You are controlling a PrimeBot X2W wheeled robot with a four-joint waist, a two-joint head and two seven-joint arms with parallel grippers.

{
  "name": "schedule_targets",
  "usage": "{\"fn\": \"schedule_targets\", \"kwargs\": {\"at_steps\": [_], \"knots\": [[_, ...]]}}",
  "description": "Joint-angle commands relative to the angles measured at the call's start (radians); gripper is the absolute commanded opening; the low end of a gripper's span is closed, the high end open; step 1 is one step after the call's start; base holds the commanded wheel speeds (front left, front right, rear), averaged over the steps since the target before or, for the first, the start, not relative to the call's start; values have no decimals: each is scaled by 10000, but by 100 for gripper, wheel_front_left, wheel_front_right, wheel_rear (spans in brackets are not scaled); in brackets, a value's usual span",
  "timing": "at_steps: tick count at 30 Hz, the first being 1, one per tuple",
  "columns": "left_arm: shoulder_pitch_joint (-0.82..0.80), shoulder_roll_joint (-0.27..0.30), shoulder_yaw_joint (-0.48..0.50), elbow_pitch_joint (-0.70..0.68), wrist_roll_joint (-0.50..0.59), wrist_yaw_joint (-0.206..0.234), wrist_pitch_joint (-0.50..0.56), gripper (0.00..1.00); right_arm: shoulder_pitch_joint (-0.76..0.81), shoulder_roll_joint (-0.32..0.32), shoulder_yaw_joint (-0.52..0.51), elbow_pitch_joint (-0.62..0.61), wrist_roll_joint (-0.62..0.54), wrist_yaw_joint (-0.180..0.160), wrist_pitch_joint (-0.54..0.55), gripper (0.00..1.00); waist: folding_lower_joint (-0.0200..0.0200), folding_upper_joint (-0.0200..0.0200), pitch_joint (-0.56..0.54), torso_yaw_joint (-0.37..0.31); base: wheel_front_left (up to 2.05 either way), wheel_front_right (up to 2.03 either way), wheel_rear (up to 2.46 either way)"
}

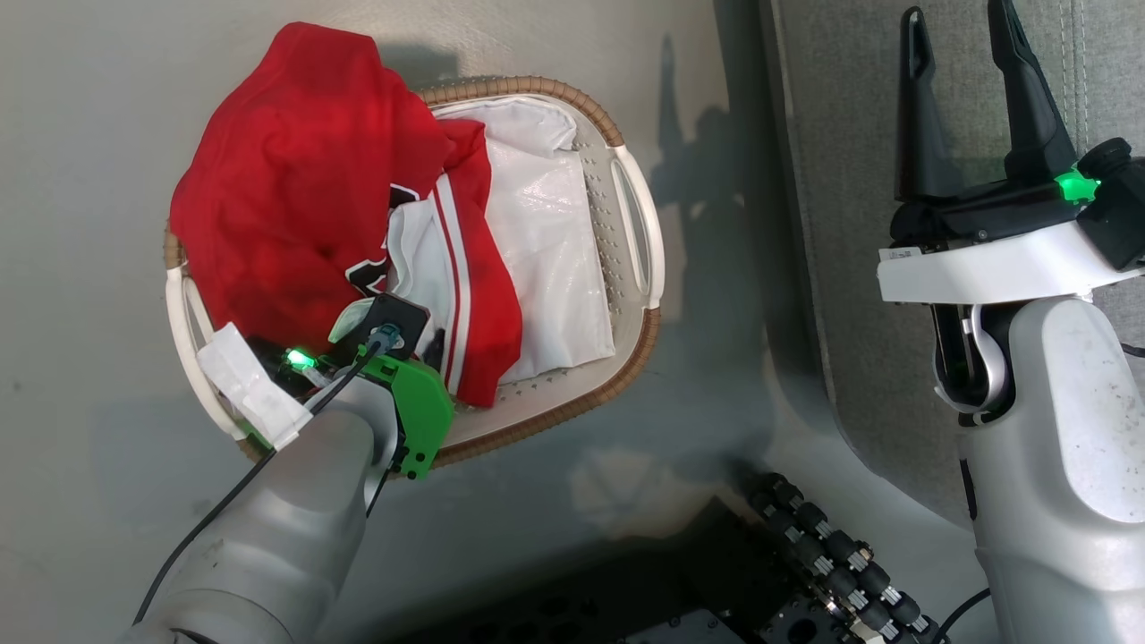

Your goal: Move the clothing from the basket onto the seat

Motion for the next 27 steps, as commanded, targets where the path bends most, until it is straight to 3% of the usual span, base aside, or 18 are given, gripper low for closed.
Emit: {"fn": "schedule_targets", "kwargs": {"at_steps": [1, 2, 3, 16, 27], "knots": [[-132, 131, -8, 58, -52, 59, 54, 48, -75, -25, -25, -55, 24, -14, -21, 100, -1, 0, 45, -50, 0, 0, 0], [-137, 126, -18, 61, -71, 65, 91, 13, -85, -25, -45, -57, 20, -14, -21, 100, -1, 0, 55, -67, 0, 0, 0], [-136, 118, -37, 62, -79, 53, 110, 0, -91, -25, -67, -59, 15, -14, -21, 100, -1, 0, 57, -74, 0, 0, 0], [22, -69, -394, -230, -110, -303, -437, 0, 10, -26, -262, 185, -126, -14, -21, 100, -1, 0, -602, 159, 0, 0, 0], [565, -105, -912, -1983, 188, -507, -773, 0, 727, -29, -643, 549, -809, -14, -21, 100, -1, 0, -2496, 922, 0, 0, 0]]}}
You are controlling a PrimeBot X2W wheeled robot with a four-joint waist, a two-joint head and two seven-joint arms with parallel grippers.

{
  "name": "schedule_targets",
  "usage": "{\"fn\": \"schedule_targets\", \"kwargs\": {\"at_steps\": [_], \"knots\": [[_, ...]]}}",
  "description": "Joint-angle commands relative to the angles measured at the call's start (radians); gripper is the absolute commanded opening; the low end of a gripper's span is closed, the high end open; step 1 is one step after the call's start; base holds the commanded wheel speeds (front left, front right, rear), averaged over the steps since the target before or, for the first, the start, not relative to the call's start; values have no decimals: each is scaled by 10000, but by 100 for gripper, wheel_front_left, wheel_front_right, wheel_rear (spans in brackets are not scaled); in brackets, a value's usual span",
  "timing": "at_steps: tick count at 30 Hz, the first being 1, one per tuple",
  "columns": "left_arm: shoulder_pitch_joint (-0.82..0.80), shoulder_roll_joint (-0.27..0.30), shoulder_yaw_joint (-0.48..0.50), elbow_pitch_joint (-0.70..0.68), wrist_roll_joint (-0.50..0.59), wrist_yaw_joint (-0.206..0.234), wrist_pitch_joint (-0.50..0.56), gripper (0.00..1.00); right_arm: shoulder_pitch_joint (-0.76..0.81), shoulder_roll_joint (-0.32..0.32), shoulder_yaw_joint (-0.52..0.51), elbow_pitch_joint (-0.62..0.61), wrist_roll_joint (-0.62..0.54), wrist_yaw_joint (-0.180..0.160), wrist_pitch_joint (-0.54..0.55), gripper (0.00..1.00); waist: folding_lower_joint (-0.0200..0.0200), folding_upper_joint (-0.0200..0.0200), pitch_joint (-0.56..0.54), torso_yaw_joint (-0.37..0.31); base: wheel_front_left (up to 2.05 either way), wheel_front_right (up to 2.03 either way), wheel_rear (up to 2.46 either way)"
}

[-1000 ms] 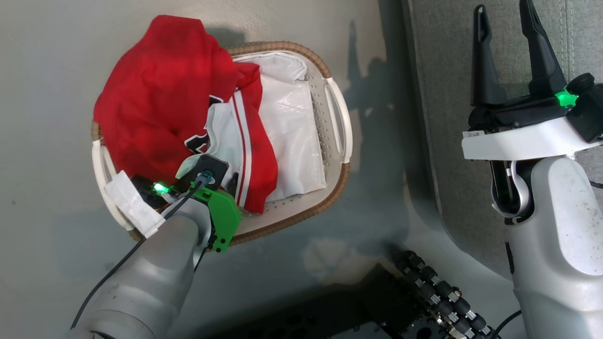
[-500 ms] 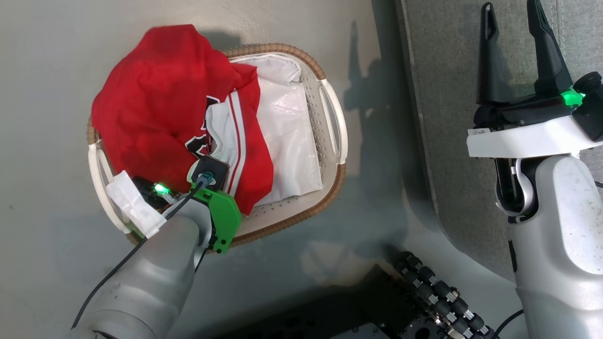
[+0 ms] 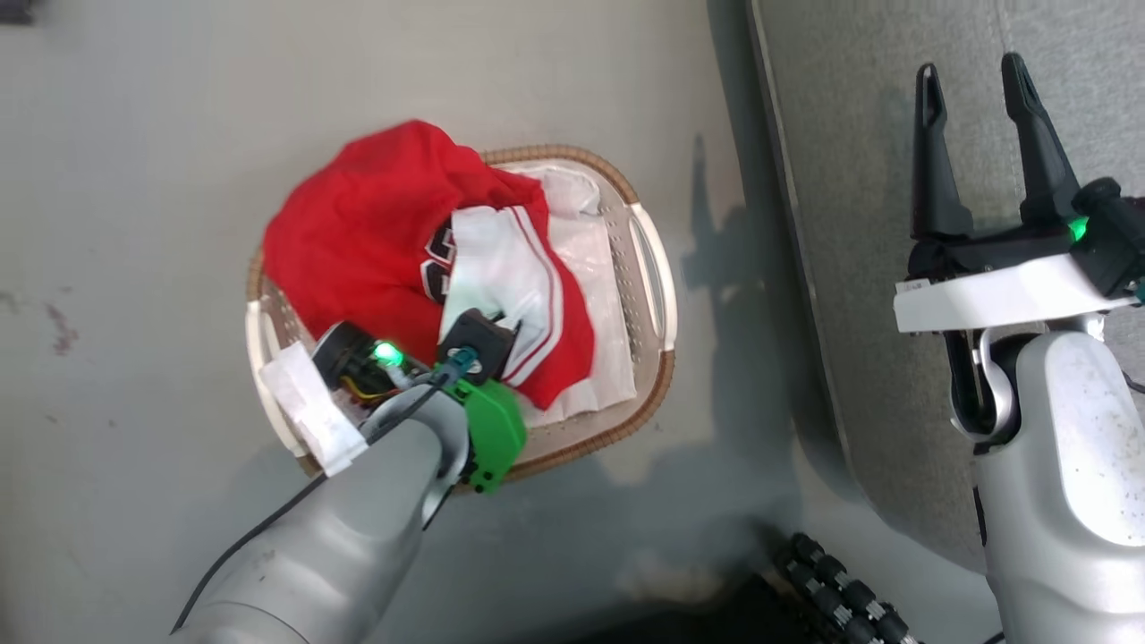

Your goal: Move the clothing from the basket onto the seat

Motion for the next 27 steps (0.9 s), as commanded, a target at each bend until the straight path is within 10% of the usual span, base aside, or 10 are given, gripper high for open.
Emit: {"fn": "schedule_targets", "kwargs": {"at_steps": [1, 27], "knots": [[158, -14, -20, -349, 141, -20, -51, 0, 255, -37, -98, 73, -121, -14, -21, 100, -1, -1, -1030, 555, 0, 0, 0], [-790, 2302, -543, -4814, 918, -255, 19, 0, 2544, -37, -18, 1247, -675, -14, -21, 100, -1, -1, -5970, 1575, 0, 0, 0]]}}
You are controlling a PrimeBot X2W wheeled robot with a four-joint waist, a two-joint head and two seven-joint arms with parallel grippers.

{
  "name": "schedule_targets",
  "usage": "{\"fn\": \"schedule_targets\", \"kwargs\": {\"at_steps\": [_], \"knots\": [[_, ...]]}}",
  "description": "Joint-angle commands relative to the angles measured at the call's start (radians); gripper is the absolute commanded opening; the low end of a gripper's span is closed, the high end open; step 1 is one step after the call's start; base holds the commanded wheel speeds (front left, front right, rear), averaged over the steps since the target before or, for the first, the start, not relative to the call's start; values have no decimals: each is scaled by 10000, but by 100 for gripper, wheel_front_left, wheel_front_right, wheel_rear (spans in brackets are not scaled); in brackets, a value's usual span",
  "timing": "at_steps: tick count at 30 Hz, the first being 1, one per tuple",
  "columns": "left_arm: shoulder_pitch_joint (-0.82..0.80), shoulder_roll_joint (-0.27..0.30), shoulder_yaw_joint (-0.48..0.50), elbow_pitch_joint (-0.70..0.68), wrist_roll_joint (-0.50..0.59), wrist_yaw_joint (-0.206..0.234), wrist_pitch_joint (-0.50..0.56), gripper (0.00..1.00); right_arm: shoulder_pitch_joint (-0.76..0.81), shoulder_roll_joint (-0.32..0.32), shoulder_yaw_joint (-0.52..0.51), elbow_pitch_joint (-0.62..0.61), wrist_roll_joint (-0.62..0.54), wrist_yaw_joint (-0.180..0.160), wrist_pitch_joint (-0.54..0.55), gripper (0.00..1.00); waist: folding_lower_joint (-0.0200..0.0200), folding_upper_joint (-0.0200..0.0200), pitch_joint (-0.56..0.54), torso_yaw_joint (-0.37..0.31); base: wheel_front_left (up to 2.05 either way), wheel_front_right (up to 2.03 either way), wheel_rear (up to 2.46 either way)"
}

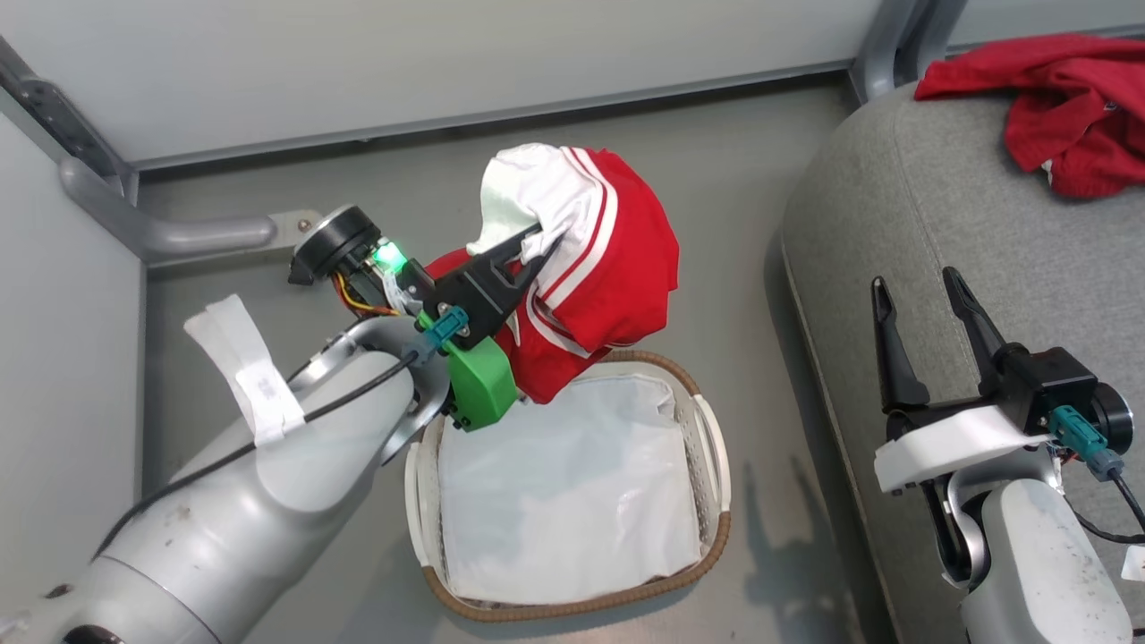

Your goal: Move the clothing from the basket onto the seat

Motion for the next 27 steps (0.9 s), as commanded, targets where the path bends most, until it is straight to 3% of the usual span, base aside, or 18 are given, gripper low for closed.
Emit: {"fn": "schedule_targets", "kwargs": {"at_steps": [1, 7, 12, 27], "knots": [[-373, 216, -171, -233, -156, -20, 56, 0, 214, -37, 48, 66, 78, -14, -21, 100, 1, 0, -954, 207, 0, 0, 0], [-1516, 847, -603, -968, -680, -11, 279, 0, 271, -37, 250, 209, 55, -14, -21, 100, 1, 0, -1475, 172, 0, 0, 0], [-2182, 1053, -677, -1359, -1011, -6, 382, 0, 162, -37, 601, 266, 48, -14, -21, 100, 1, 0, -1771, 173, 0, 0, 0], [-2853, 487, -1094, -1093, -1502, -6, 284, 0, -316, -38, 2958, -105, 550, -14, -21, 100, 1, 0, -2187, 222, 0, 0, 0]]}}
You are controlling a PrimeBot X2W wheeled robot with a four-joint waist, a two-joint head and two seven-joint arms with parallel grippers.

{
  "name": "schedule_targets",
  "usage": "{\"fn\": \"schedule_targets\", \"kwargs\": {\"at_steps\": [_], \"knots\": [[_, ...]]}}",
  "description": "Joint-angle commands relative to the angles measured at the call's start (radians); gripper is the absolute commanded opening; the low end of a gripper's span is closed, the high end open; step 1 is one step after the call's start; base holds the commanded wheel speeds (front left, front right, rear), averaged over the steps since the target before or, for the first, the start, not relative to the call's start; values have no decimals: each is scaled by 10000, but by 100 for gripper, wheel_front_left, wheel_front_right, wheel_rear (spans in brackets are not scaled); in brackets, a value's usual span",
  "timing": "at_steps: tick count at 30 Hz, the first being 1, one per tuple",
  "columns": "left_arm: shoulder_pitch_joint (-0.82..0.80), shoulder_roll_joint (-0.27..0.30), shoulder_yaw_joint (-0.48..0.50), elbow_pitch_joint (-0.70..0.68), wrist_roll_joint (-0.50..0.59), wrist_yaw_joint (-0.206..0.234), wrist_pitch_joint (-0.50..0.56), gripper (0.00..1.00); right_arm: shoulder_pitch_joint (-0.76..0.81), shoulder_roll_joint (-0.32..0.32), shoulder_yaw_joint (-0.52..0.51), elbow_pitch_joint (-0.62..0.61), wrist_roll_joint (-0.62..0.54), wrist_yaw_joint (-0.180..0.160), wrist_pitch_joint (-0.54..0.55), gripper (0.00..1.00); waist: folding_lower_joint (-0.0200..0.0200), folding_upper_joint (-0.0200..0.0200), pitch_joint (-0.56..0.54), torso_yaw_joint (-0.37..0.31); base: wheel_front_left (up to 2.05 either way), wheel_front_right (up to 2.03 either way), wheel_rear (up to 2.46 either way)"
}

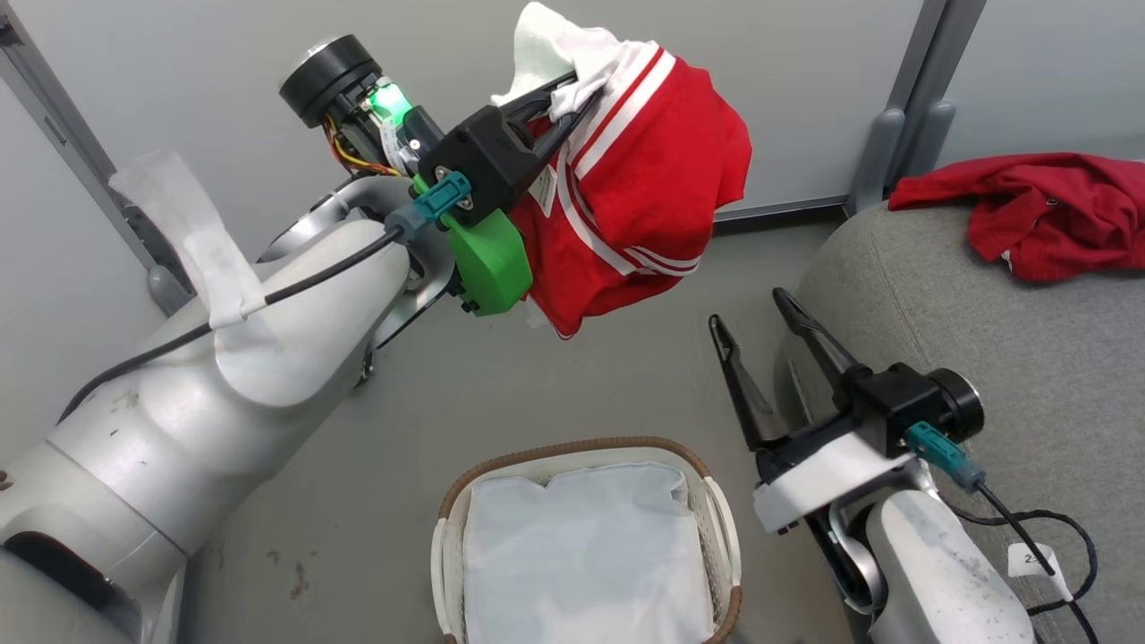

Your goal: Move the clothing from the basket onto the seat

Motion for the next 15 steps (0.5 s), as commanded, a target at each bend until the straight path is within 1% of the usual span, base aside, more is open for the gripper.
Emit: {"fn": "schedule_targets", "kwargs": {"at_steps": [1, 6, 15], "knots": [[-189, -80, -50, 35, -103, 22, -52, 0, -145, -47, 157, -79, 65, -14, -21, 100, 1, 0, -10, 2, 0, 0, 0], [-234, -230, -224, 42, -192, 22, -119, 0, -572, -44, 659, -40, 121, -14, -21, 100, 1, 0, -24, 42, 0, 0, 0], [-141, -546, -575, -81, -340, 22, -186, 0, -1639, -42, 928, 520, -186, -14, -21, 100, 1, 0, -54, 241, 0, 0, 0]]}}
